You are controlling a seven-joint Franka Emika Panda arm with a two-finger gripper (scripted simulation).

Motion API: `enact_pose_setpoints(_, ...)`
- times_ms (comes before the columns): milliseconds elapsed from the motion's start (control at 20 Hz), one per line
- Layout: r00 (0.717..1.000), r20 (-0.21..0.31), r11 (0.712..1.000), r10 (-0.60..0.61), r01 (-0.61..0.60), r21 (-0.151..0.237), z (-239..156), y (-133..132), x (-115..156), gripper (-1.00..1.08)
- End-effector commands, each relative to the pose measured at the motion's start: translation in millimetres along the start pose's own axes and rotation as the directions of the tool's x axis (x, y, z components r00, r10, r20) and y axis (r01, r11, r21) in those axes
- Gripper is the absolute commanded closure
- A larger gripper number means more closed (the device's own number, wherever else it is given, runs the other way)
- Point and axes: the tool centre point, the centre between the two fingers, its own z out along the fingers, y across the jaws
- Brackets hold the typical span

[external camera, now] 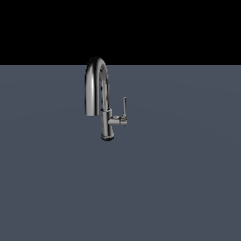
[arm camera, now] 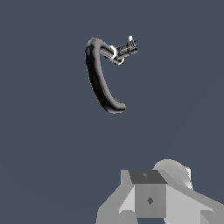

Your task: Turn on the faucet by rotating a designated handle.

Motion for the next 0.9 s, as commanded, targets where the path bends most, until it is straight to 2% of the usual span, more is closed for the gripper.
enact_pose_setpoints(0, 0.998, 0.039, 0.998, 0.042, -0.043, 0.039, 3, -2, 16, 1.08)
enact_pose_setpoints(250, 0.985, 0.123, 0.985, 0.119, -0.134, 0.113, 12, -4, 47, 1.08)
enact_pose_setpoints(450, 0.965, 0.196, 0.963, 0.177, -0.211, 0.168, 21, -4, 73, 1.08)
enact_pose_setpoints(850, 0.894, 0.355, 0.889, 0.273, -0.376, 0.262, 45, -2, 123, 1.08)
